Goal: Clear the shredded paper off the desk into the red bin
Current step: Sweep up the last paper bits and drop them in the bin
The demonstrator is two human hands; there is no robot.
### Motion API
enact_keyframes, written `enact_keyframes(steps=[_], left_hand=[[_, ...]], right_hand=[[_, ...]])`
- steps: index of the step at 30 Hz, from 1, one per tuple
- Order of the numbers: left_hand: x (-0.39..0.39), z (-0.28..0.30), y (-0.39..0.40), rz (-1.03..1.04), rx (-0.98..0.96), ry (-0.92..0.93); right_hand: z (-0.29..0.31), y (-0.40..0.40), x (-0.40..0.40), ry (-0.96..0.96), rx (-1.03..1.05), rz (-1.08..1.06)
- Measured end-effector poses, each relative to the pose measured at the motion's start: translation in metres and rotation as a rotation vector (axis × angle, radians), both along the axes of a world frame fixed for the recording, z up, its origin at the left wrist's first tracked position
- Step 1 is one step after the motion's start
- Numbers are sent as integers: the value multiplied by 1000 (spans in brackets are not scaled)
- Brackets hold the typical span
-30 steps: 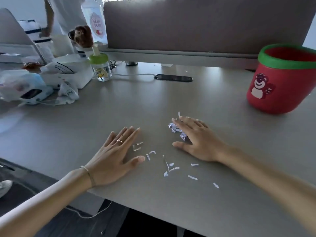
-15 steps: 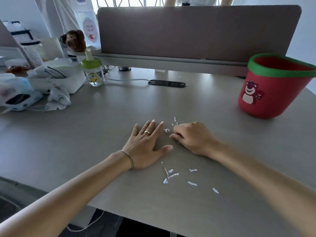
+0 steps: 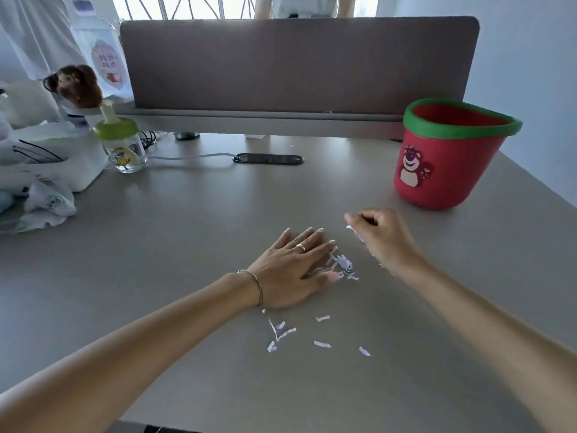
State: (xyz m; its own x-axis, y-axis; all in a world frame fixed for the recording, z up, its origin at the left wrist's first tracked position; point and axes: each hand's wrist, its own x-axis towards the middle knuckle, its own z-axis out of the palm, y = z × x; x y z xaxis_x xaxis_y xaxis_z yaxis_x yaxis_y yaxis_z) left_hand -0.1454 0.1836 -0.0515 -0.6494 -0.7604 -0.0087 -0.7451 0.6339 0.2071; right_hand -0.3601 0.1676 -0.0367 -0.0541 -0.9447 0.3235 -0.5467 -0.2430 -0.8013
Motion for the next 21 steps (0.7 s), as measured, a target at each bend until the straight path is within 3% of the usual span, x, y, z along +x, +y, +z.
enact_keyframes(steps=[3, 8, 15, 21], left_hand=[[-5, -1, 21, -142, -8, 115], [-4, 8, 11, -69, 19, 201], [-11, 6, 22, -220, -128, 60], [30, 13, 31, -51, -27, 185]], right_hand=[[-8, 1, -3, -134, 52, -37], [-7, -1, -7, -423, 102, -80], [-6, 0, -9, -511, 162, -28], [-6, 1, -9, -487, 179, -11]])
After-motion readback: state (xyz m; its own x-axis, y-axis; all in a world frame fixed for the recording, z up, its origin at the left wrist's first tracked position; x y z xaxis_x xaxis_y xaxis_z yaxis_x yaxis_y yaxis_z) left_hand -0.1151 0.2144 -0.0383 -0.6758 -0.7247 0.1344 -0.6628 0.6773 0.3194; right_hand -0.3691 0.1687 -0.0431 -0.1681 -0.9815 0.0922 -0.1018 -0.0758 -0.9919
